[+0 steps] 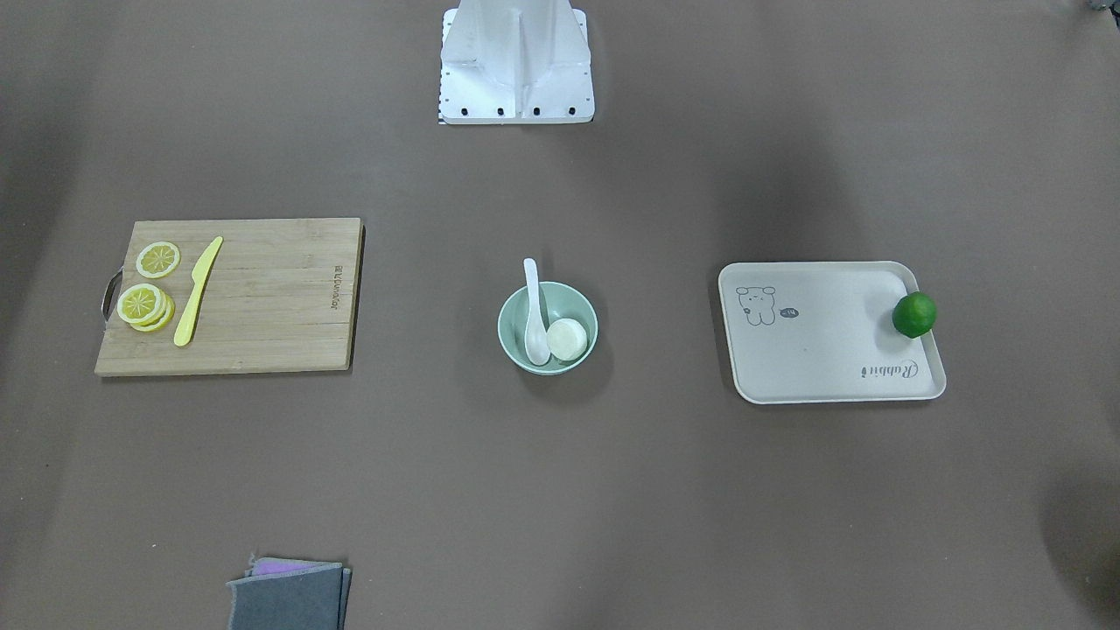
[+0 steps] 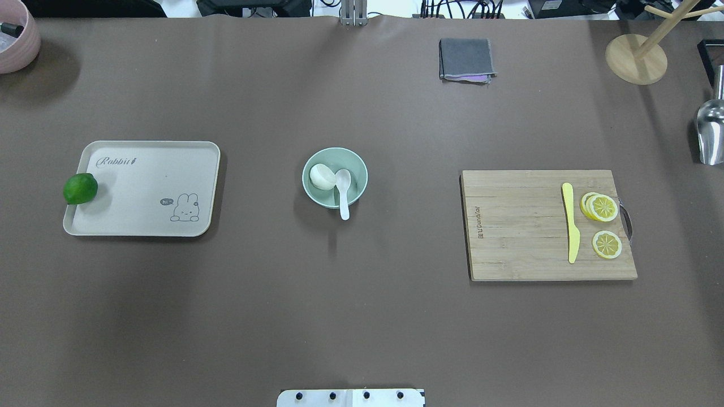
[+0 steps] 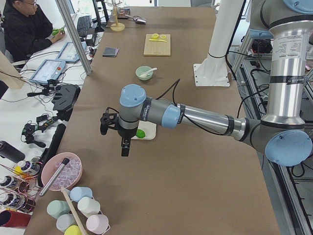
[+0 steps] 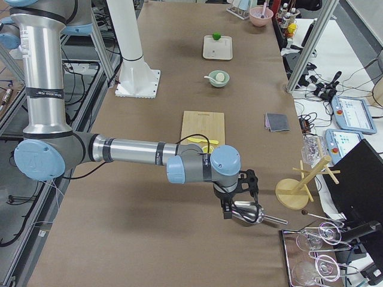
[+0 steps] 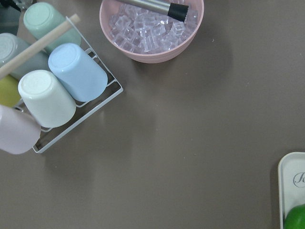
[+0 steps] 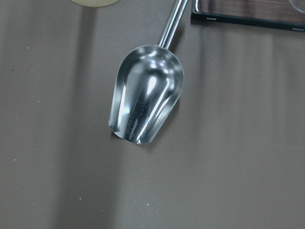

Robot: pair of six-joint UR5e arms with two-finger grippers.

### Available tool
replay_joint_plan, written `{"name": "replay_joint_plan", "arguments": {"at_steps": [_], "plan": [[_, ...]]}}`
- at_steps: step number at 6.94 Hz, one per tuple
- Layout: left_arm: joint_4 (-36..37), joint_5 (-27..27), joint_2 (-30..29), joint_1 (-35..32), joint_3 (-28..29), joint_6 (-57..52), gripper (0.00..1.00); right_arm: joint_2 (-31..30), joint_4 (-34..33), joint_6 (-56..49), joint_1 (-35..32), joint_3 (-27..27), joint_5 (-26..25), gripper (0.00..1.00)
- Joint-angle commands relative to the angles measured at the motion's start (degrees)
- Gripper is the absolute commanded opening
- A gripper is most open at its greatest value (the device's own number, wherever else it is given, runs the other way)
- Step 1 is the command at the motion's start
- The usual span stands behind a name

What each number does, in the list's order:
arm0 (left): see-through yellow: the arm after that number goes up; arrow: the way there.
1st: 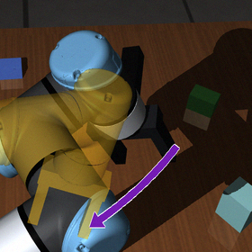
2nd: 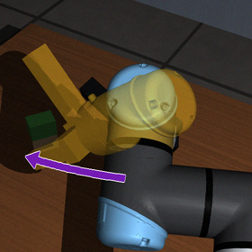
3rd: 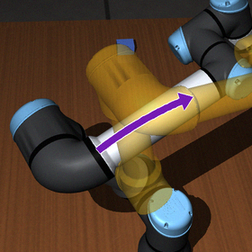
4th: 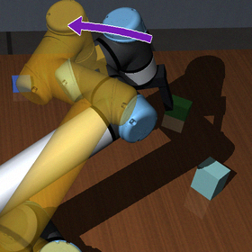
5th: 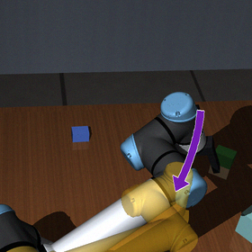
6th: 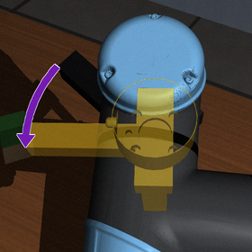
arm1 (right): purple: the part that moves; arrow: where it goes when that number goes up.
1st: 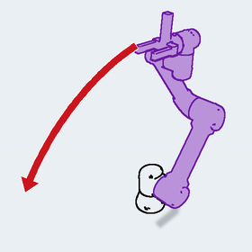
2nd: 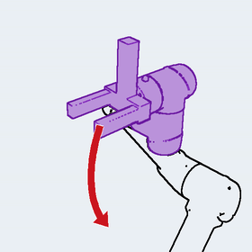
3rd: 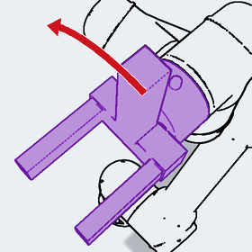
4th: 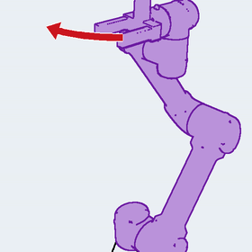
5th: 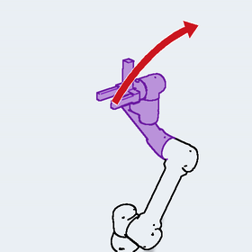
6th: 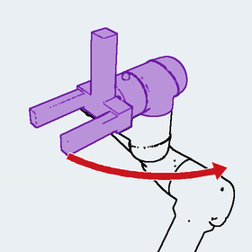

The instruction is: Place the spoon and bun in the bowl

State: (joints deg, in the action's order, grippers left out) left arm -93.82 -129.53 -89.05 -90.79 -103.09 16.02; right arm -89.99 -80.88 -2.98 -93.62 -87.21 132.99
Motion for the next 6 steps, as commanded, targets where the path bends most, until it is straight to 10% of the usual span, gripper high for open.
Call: {"name": "replay_joint_plan", "arguments": {"at_steps": [1, 6], "plan": [[0.14, -0.81, 0.63, -0.18, 2.79, 0.15, 0.98, -0.45, -1.64, 1.74, -0.86, 0.11, 0.16, 1.0], [-0.83, -0.81, 4.4, -0.36, 5.01, -0.28, 0.98, 0.25, -5.39, 8.93, -0.25, -4.16, 0.86, 1.0]]}}
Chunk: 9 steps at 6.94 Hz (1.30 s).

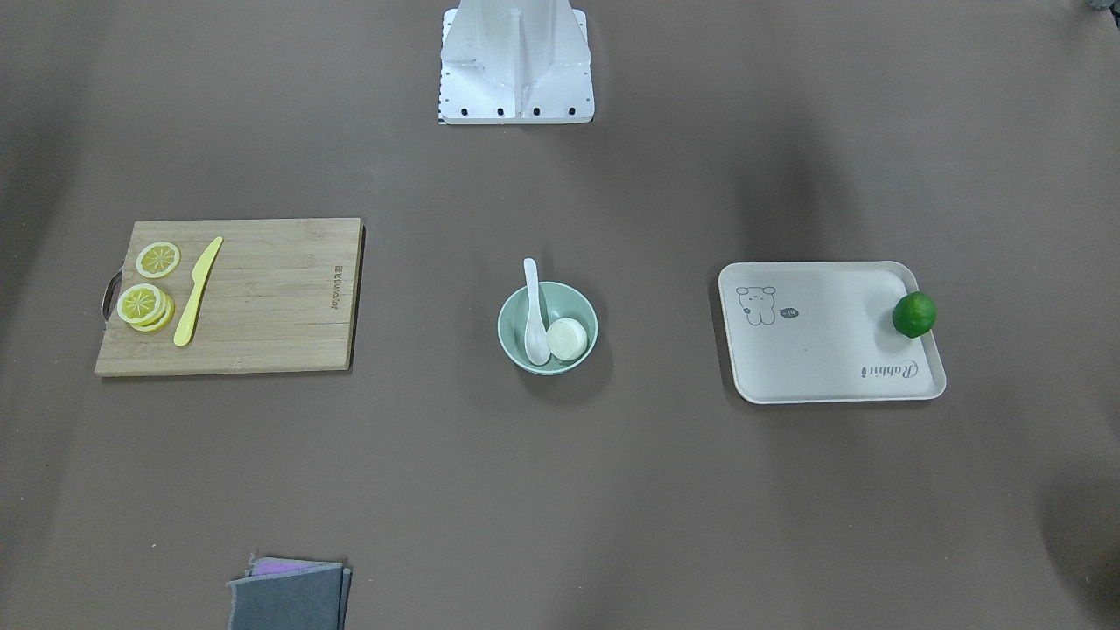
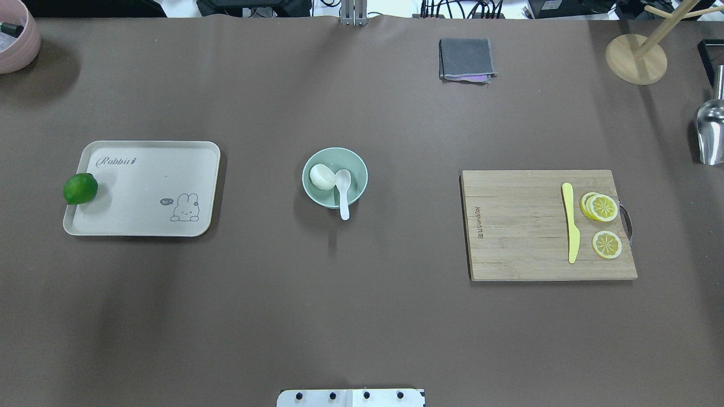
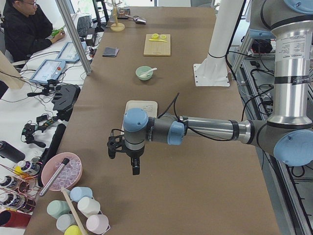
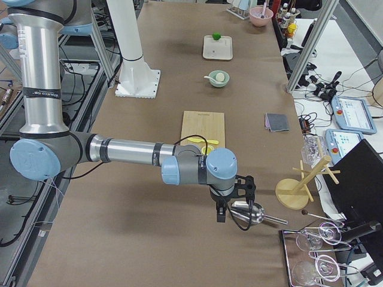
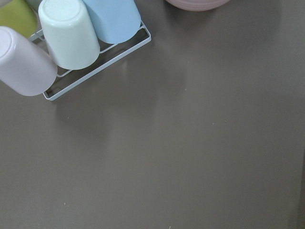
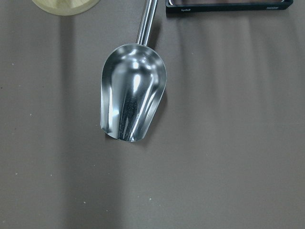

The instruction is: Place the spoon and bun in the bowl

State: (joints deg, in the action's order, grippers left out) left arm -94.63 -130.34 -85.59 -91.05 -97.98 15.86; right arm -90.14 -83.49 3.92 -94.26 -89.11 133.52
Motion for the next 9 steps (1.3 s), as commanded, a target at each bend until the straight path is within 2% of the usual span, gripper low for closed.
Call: {"name": "replay_joint_plan", "arguments": {"at_steps": [1, 9], "plan": [[-0.03, 0.0, 0.87, -0.09, -0.2, -0.13, 0.98, 0.06, -6.74, 8.59, 1.52, -7.34, 1.04, 1.0], [-0.73, 0.0, -0.36, 0.09, -0.64, 0.31, 0.98, -0.47, -6.51, 8.91, 3.29, -7.66, 0.96, 1.0]]}}
